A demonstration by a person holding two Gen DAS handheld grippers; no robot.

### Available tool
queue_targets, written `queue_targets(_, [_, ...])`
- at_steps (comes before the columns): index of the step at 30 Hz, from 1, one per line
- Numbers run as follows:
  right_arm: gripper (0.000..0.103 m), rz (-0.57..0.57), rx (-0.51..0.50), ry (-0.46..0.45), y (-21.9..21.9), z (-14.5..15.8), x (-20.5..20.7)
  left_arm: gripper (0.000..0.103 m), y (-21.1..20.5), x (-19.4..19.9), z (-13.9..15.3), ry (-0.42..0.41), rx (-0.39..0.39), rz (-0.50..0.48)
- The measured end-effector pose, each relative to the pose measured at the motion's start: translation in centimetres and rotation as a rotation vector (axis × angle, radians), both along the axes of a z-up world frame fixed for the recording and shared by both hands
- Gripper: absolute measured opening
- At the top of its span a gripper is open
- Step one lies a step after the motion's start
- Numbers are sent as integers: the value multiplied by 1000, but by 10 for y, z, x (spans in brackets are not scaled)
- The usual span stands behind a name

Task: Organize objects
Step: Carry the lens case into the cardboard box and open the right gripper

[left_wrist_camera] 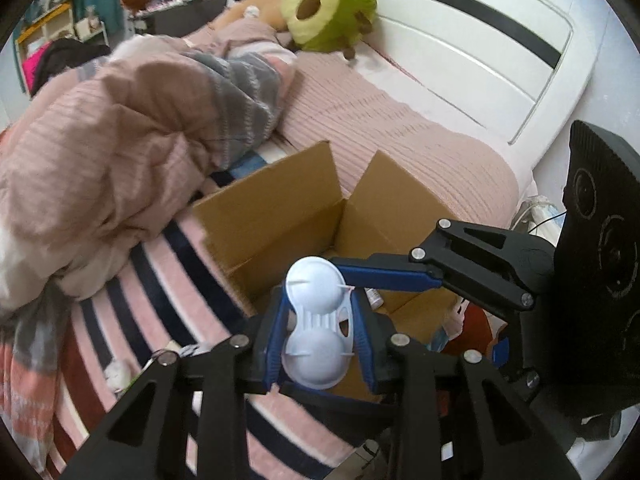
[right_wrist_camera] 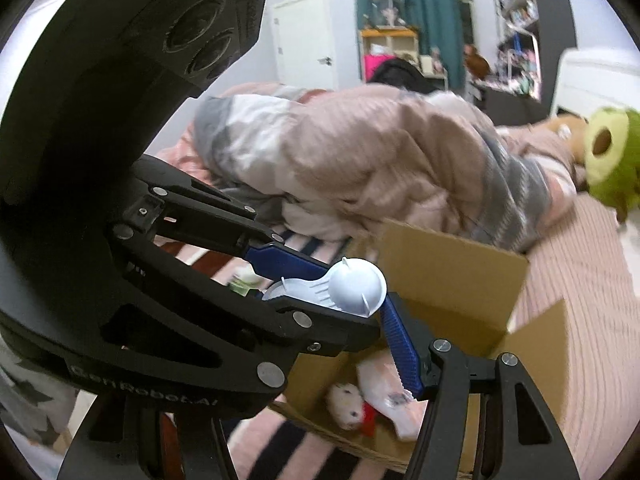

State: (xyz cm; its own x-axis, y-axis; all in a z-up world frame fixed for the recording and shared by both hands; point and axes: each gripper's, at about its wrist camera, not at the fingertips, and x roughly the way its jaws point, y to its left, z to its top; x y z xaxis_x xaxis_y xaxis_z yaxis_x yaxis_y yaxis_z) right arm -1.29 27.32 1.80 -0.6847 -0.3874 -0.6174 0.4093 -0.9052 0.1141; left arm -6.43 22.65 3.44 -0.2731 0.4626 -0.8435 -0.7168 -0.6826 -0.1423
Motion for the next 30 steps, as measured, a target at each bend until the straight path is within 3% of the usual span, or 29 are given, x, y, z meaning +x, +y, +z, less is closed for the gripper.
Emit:
queue_targets(8, [56,-50,-4,-112,34,-21,-12,28,37,-19,-29,-83,-30,-19])
queue_targets(12, [55,-88,45,-118,44,-29,-16,28,47,-23,-39,-108,-39,-4])
queue_targets(22, [55,-93,41,-120,53,-31,-14,29,57,-24,-41,-108,-59,-8])
queue_targets(24, [56,-100,51,-121,53,-30,-15,33,54,-25,-39,-101,-62,1])
queue_targets(28, [67,-105,61,-127,50,-29,-13,65,42,-22,-25,-64,-41,19])
queue_targets(30, [70,-106,74,-114,49,-27,-11,67,34,-20,-18,-44,-32,26])
